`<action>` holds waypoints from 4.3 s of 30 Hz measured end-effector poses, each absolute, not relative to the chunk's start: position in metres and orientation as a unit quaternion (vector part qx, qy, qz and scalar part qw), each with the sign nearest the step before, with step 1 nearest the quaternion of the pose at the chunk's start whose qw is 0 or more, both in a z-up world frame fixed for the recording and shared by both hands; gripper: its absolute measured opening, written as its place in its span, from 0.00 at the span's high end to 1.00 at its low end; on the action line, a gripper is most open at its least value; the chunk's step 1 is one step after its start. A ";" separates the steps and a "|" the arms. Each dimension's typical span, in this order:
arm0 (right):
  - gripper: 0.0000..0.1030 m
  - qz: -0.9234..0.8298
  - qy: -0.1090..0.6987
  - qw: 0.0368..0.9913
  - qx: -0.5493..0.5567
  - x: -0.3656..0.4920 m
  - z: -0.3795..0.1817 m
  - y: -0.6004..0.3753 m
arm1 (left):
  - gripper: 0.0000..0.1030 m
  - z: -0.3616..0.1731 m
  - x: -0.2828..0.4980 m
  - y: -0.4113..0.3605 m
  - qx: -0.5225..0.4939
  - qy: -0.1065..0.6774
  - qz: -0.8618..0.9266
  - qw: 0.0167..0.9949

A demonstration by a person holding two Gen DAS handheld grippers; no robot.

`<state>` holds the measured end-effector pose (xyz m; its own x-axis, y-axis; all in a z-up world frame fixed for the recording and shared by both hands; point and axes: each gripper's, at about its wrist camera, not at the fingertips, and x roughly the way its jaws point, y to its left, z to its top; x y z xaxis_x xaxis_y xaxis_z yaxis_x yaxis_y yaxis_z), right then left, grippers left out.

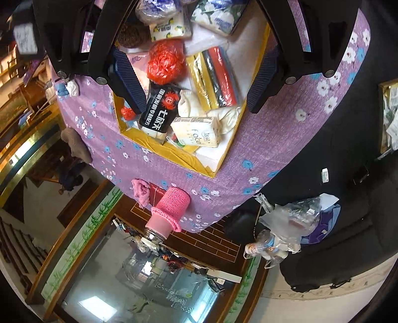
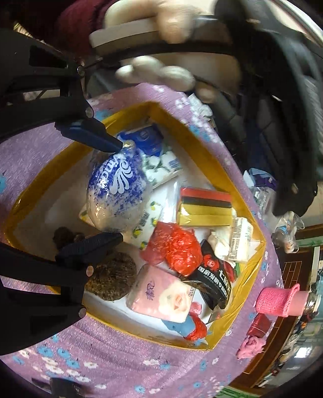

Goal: Organize soft objects
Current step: 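Open left tool to drop the ace pack while right tool lowers the Vinda bag and opens, then move both tools back toward the white cloth and blue toy beside the motor, then grasp the white cloth with left tool while right tool grasps the blue knitted toy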

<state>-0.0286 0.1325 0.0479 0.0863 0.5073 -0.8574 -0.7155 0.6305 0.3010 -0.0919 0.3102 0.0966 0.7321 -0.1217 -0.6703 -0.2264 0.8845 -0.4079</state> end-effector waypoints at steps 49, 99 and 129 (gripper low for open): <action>0.33 -0.013 0.584 0.792 0.180 0.116 0.032 -0.256 | 0.18 0.103 -0.099 0.100 -0.027 0.360 0.023 0.932; 0.28 0.101 0.524 0.834 0.140 0.159 0.103 -0.218 | 0.17 0.088 -0.043 0.087 -0.025 0.399 -0.033 0.916; 0.57 -0.113 0.568 0.808 0.104 0.162 0.012 -0.285 | 0.76 -0.002 0.147 -0.059 0.009 0.516 -0.163 0.841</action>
